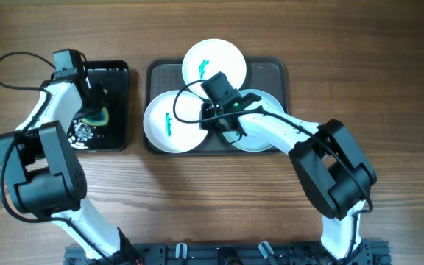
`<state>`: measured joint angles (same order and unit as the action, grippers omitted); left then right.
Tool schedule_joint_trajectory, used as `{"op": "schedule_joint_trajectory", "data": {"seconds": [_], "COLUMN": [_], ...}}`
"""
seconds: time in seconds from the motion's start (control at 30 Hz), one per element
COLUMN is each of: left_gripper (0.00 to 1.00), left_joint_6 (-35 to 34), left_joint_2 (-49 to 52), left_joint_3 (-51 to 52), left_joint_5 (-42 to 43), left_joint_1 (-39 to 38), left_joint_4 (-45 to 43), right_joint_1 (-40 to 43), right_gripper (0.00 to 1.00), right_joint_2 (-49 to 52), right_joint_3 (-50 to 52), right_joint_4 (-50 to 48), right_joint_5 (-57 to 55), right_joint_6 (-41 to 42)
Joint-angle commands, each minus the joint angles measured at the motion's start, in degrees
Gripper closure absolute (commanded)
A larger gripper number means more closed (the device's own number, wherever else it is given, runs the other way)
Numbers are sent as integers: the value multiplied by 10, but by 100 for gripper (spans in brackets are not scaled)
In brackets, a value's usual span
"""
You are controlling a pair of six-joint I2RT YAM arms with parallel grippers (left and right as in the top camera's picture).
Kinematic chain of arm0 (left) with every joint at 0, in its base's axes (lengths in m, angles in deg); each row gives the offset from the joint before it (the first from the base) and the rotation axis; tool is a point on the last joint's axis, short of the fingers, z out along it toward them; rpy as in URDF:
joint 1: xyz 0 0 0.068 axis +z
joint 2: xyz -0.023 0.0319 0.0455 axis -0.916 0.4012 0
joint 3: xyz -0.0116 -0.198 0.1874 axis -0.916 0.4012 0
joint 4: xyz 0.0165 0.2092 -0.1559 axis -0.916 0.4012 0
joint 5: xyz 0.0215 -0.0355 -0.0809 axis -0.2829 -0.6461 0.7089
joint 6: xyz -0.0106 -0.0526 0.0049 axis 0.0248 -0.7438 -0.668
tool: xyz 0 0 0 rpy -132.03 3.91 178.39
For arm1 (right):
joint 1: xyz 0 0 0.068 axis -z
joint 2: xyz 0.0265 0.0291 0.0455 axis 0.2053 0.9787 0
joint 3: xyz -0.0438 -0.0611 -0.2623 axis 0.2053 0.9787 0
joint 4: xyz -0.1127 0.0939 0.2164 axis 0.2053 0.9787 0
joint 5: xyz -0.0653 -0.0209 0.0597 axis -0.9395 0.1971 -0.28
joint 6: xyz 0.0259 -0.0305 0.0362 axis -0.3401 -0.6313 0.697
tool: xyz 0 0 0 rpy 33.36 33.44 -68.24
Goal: Clean dirty plates on tray and stack at the side
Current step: 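Grasp the green-yellow sponge with the left gripper and lift it, then move the sponge with the left gripper onto the lower-left plate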
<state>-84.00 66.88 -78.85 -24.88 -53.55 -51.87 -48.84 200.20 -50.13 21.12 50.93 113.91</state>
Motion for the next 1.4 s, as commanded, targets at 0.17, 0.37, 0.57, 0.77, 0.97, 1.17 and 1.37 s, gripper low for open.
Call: {"op": "schedule_joint_trajectory", "data": {"seconds": [0.17, 0.37, 0.57, 0.77, 0.97, 1.17, 1.37], "left_gripper": [96, 96, 96, 96, 96, 96, 96], "left_joint_6": [-10, -15, -26, -30, -30, -30, -91], "left_joint_2": [-23, -92, -119, -118, -118, -118, -118], "left_joint_3": [-23, -70, -70, -68, -68, -68, -45], "left_joint_5": [-3, -3, -3, 21, 84, 158, 196], "left_joint_1": [5, 5, 5, 5, 5, -40, -132], "left_joint_4": [16, 89, 145, 148, 150, 168, 181], "right_joint_1": [-2, -2, -2, -2, -1, -1, 0], "right_gripper": [96, 96, 96, 96, 96, 96, 96], "right_joint_2": [14, 14, 14, 14, 14, 14, 14], "right_joint_3": [-8, -8, -8, -8, -8, -8, -8], "right_joint_4": [-3, -4, -4, -5, -4, -3, 3], "right_joint_5": [15, 15, 28, 33, 52, 61, 63], "right_joint_6": [-1, 0, -2, -3, -9, -9, -5]}}
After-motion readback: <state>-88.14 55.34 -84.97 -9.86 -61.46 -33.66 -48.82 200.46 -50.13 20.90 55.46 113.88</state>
